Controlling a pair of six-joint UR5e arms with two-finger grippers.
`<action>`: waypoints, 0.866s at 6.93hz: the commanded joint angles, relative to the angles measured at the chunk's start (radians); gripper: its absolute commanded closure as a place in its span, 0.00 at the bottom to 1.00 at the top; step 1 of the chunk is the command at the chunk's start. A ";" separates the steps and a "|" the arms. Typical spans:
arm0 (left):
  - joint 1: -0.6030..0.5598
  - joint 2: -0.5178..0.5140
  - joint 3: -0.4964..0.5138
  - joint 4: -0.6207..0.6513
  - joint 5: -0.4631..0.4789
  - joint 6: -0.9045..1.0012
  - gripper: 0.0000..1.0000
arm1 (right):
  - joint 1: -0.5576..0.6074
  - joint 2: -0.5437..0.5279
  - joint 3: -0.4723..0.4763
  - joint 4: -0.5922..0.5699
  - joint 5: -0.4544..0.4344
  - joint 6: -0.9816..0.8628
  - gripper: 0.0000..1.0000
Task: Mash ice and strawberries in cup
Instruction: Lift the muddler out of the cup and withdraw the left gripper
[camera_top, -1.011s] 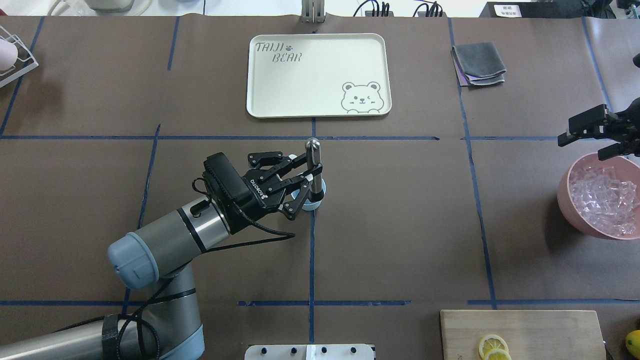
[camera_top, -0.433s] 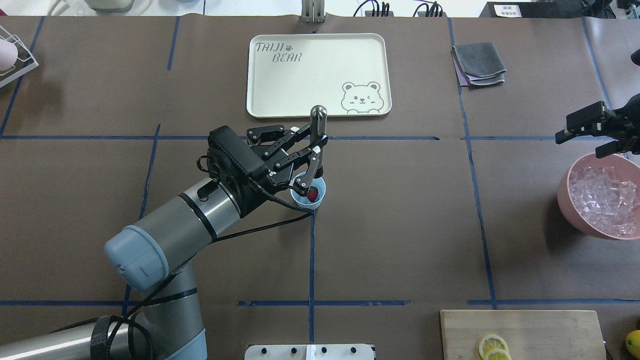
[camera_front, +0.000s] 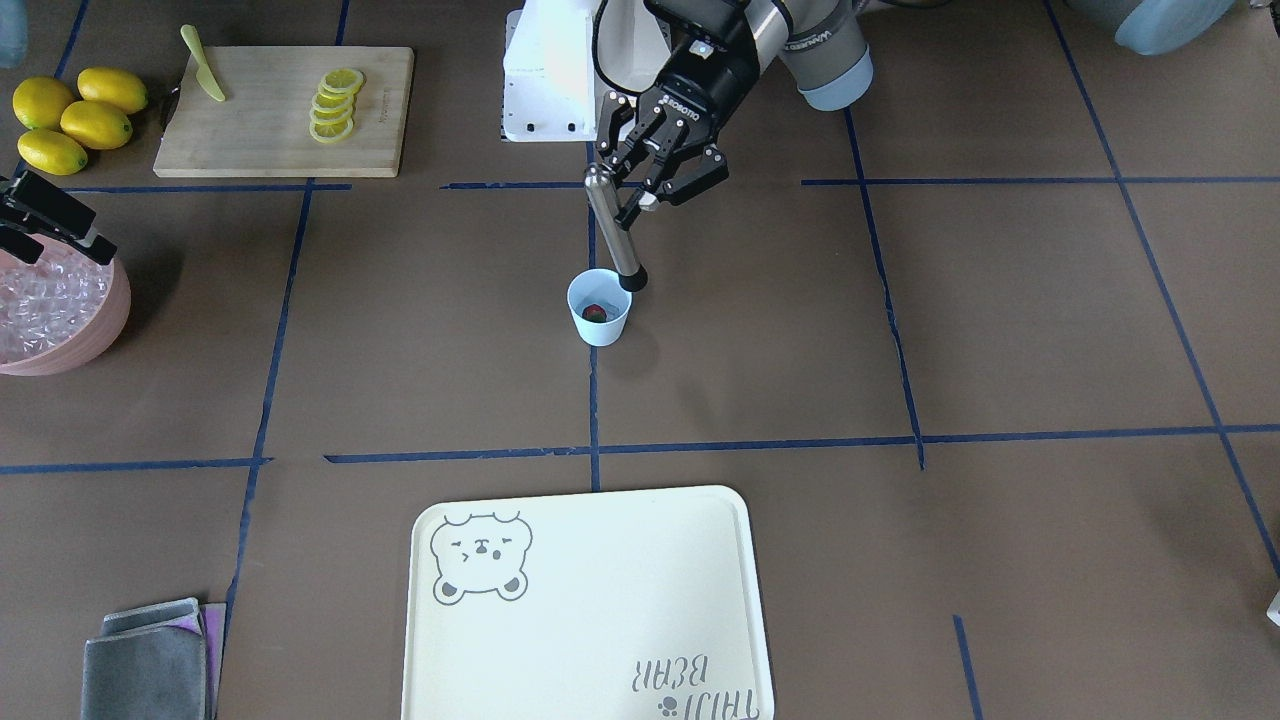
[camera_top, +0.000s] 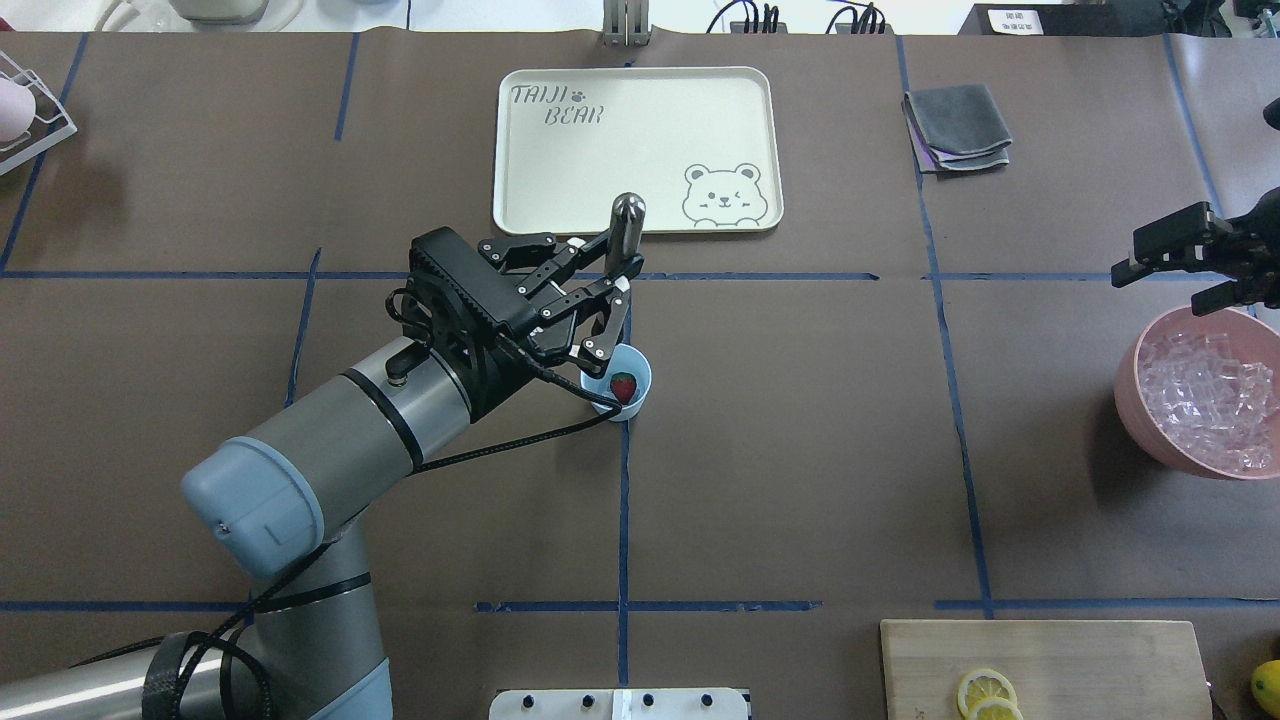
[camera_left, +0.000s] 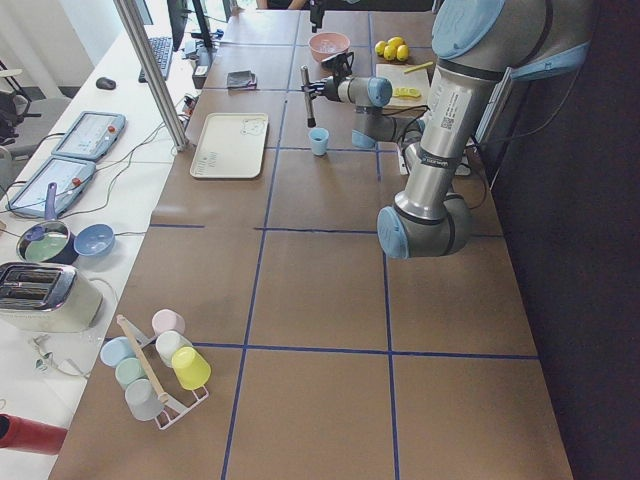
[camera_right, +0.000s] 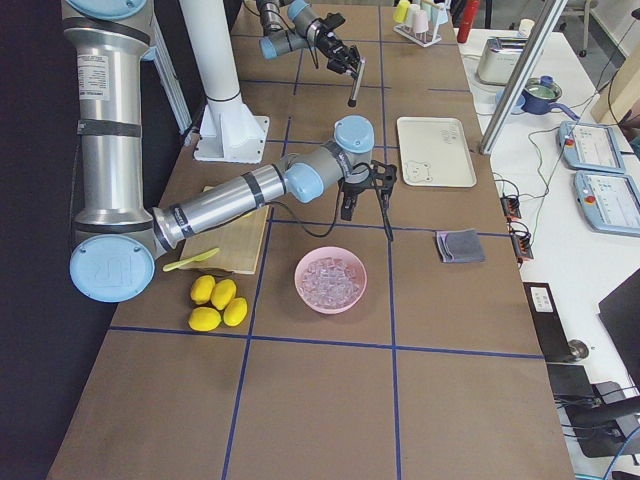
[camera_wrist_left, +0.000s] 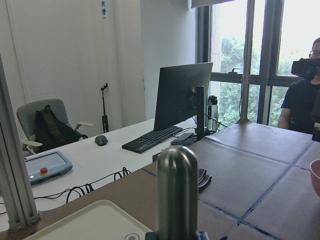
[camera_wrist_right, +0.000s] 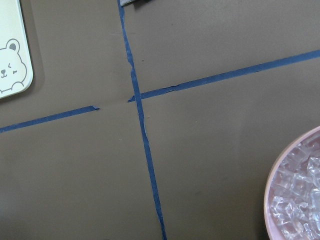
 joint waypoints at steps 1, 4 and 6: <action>-0.071 0.086 -0.008 0.046 -0.006 -0.096 1.00 | 0.000 -0.009 0.009 0.000 0.002 0.002 0.01; -0.332 0.274 -0.014 0.047 -0.404 -0.155 1.00 | 0.000 -0.011 0.001 -0.002 0.001 -0.001 0.01; -0.654 0.381 0.032 0.158 -0.925 -0.155 1.00 | 0.000 -0.011 0.001 0.000 -0.001 0.000 0.01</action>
